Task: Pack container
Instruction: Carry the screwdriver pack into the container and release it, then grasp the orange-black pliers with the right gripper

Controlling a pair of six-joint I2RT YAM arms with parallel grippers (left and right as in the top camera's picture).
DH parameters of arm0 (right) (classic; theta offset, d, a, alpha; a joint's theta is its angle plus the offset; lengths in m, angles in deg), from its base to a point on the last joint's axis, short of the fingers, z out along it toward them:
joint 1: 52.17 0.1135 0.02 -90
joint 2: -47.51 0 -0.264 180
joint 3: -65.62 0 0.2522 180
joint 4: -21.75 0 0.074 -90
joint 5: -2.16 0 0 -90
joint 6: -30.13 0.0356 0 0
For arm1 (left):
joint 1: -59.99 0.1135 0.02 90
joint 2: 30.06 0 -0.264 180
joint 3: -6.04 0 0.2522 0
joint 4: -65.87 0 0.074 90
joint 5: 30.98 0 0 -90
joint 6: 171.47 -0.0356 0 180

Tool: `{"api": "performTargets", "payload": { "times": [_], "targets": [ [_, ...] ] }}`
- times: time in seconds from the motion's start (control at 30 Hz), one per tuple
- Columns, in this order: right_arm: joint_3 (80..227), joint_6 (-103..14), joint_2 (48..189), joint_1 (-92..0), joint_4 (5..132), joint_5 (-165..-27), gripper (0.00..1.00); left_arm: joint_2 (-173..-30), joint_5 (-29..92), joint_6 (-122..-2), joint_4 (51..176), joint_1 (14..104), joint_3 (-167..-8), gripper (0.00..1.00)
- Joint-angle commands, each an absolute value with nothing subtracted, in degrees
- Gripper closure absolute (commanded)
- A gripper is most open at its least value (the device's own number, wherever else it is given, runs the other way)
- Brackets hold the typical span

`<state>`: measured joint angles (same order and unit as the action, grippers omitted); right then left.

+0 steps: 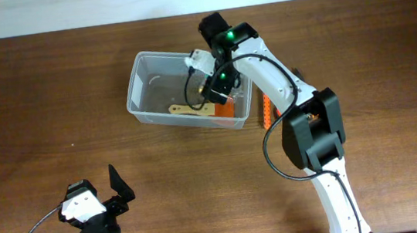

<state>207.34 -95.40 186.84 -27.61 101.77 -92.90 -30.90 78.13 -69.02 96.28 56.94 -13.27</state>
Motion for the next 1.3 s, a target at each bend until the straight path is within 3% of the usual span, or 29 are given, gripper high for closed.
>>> {"api": "performTargets", "payload": {
  "times": [0.0,0.13,0.27,0.47,0.73,0.9,1.17,1.27],
  "targets": [
    [217.4,-87.3,178.3,-26.7,104.8,-94.3,0.01,-30.6,78.4,-69.5,96.3,56.7,-13.0,0.01],
    [224.0,-79.7,174.7,-27.2,109.0,-93.4,0.01,-30.6,78.4,-69.5,96.3,56.7,-13.0,0.01],
    [226.3,-74.5,172.2,-30.3,110.9,-83.8,0.01,-30.6,78.4,-69.5,96.3,56.7,-13.0,0.01],
    [222.9,-54.6,173.7,-42.7,111.9,-81.6,0.01,-30.6,78.4,-69.5,96.3,56.7,-13.0,0.01],
    [202.2,-54.3,175.5,-52.0,110.2,-84.1,0.01,-30.6,78.4,-69.5,96.3,56.7,-13.0,0.01],
    [189.7,-55.2,175.5,-55.8,105.2,-84.1,0.06,-30.6,78.4,-69.5,96.3,56.7,-13.0,0.01],
    [184.2,-65.7,175.5,-61.2,105.6,-88.0,0.12,-30.6,78.4,-69.5,96.3,56.7,-13.0,0.01],
    [183.9,-68.7,175.5,-62.4,106.7,-92.4,0.21,-30.6,78.4,-69.5,96.3,56.7,-13.0,0.01]
  ]
}}
